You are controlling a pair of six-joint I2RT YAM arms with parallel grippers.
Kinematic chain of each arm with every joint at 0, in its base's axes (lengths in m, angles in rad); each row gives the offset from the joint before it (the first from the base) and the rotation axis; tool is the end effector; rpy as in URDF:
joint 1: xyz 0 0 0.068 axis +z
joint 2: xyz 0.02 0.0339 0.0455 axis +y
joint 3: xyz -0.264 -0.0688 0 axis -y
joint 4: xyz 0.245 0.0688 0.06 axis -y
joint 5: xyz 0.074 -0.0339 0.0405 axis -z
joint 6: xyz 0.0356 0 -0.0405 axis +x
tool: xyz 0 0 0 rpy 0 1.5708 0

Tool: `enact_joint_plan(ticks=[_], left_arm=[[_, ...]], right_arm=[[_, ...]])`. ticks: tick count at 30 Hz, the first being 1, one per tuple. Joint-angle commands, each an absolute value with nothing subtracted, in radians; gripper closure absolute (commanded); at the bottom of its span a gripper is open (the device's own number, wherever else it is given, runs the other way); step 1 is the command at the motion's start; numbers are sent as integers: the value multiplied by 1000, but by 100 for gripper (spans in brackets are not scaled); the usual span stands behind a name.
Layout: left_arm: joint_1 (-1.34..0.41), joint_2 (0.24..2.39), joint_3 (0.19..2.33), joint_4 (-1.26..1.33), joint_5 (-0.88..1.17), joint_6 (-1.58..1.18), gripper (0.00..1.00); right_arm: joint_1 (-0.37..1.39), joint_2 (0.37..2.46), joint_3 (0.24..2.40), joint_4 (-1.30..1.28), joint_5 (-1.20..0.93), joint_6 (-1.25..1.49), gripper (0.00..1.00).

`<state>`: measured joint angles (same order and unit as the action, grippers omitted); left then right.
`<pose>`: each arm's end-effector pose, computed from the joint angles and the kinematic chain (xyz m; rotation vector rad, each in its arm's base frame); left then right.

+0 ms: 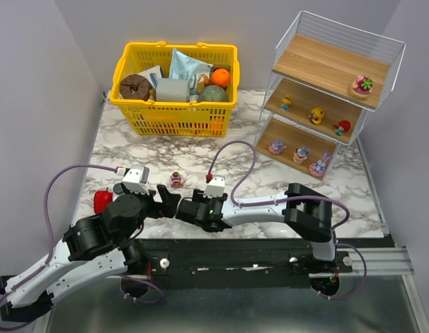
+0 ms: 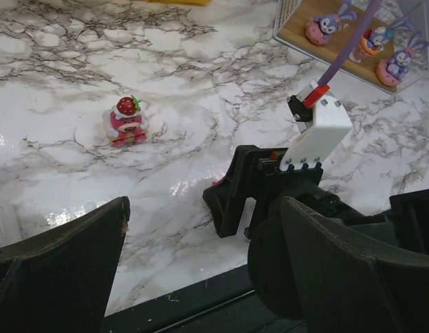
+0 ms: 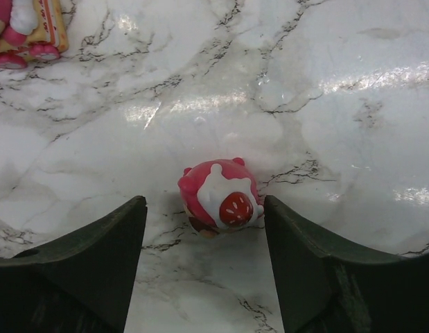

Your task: Place and organize the plastic toys onto the shelf

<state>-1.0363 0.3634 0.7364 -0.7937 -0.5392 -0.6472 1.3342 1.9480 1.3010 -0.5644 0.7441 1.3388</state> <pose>0.0539 -0.0552 0.3098 0.0342 1.9733 -0.5814 0.1135 0.3678 0.1653 0.1708 2.3330 0.2009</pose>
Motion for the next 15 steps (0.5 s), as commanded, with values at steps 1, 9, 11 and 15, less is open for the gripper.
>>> enact_joint_plan(ticks=[1, 9, 11, 15], left_arm=[[-1040, 344, 726, -778, -532, -640, 1], [-1043, 344, 724, -781, -535, -641, 1], [-1043, 344, 726, -781, -537, -641, 1], [-1045, 344, 726, -781, -538, -643, 1]], right_arm=[[1338, 2012, 1354, -594, 818, 1413, 27], [1301, 2059, 1355, -566, 785, 1404, 30], [1292, 2069, 1361, -563, 790, 1397, 29], [1289, 2080, 1359, -558, 818, 1364, 30]])
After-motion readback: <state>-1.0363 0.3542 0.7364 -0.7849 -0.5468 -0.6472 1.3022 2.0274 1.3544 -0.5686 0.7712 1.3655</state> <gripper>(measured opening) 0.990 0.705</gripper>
